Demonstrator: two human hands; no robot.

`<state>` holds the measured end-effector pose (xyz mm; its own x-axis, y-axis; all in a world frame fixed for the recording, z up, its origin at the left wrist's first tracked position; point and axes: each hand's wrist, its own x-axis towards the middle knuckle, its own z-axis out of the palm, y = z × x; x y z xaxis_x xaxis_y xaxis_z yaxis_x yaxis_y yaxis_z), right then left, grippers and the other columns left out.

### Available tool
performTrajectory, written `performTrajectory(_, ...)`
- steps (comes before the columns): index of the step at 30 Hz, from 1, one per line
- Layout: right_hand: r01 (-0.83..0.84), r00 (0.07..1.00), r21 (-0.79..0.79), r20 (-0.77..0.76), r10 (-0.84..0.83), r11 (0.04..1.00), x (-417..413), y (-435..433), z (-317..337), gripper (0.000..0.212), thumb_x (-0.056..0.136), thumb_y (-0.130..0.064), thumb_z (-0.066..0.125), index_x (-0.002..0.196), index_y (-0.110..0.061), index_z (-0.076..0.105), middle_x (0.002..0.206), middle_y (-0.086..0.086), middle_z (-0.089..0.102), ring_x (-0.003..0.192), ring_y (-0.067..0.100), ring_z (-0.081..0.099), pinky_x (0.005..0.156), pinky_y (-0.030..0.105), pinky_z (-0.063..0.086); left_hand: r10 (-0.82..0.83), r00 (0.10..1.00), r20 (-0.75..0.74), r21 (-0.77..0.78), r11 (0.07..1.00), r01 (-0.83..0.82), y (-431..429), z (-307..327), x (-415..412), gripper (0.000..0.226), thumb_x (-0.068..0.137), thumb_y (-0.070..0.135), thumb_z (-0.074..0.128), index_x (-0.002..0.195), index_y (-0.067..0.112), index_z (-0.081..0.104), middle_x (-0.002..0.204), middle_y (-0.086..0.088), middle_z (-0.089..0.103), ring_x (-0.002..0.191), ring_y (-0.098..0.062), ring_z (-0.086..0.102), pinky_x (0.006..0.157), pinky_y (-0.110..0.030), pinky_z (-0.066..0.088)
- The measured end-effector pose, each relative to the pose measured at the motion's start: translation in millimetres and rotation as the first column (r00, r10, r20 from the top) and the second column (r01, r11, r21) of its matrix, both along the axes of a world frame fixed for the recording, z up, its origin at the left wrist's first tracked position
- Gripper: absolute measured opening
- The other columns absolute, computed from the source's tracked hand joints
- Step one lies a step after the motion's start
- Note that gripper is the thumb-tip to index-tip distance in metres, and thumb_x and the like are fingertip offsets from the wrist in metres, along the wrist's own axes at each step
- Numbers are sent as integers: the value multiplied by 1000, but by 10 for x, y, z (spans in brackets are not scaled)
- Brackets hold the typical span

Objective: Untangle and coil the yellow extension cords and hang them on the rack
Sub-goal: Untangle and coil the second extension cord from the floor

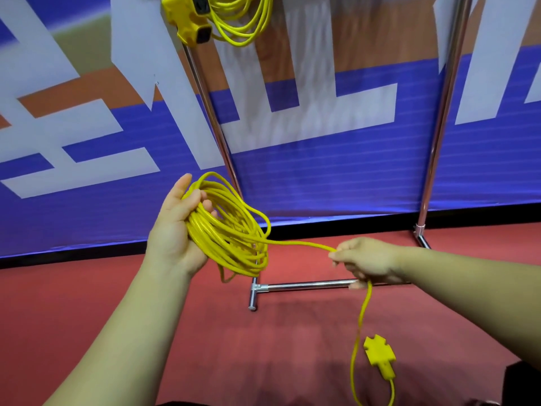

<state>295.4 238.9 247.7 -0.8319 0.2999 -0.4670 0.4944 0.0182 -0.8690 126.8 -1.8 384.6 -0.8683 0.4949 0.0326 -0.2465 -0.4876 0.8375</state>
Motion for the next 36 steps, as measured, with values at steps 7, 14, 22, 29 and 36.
performTrajectory(7,302,912,-158,-237,-333,940,-254,-194,777,13,91,-7,52,80,-13,54,64,5,48,47,12,40,59,28,52,-177,981,-77,-345,928,141,85,-172,233,36,83,-3,63,116,12,67,72,-12,64,49,-16,57,48,-28,51)
performTrajectory(14,99,869,97,-492,-38,990,-56,-395,1276,15,94,-4,60,103,-7,72,75,1,71,54,3,54,65,22,49,-320,945,-70,-527,816,237,283,-371,410,41,89,3,69,125,24,69,79,-15,62,50,-21,53,49,-28,49)
performTrajectory(22,5,831,187,-547,100,982,122,-357,1452,15,93,-6,64,103,-12,73,82,8,75,73,11,64,66,20,51,-498,846,-188,-570,757,319,424,-327,614,18,93,13,66,107,17,76,73,-13,54,46,-19,49,48,-26,45)
performTrajectory(29,-99,803,115,-577,147,988,260,-129,1488,17,92,-1,63,99,-13,54,73,2,70,76,19,63,77,29,49,-383,873,-301,-438,869,230,485,-128,631,29,86,21,69,110,4,69,72,-10,54,44,-16,48,43,-24,43)
performTrajectory(36,-348,889,166,-254,381,923,240,-14,652,17,79,-19,71,90,-20,57,83,2,71,85,25,56,79,42,40,-139,952,-272,-265,962,65,350,65,415,14,98,14,54,107,11,65,67,-1,55,45,-11,47,44,-21,45)
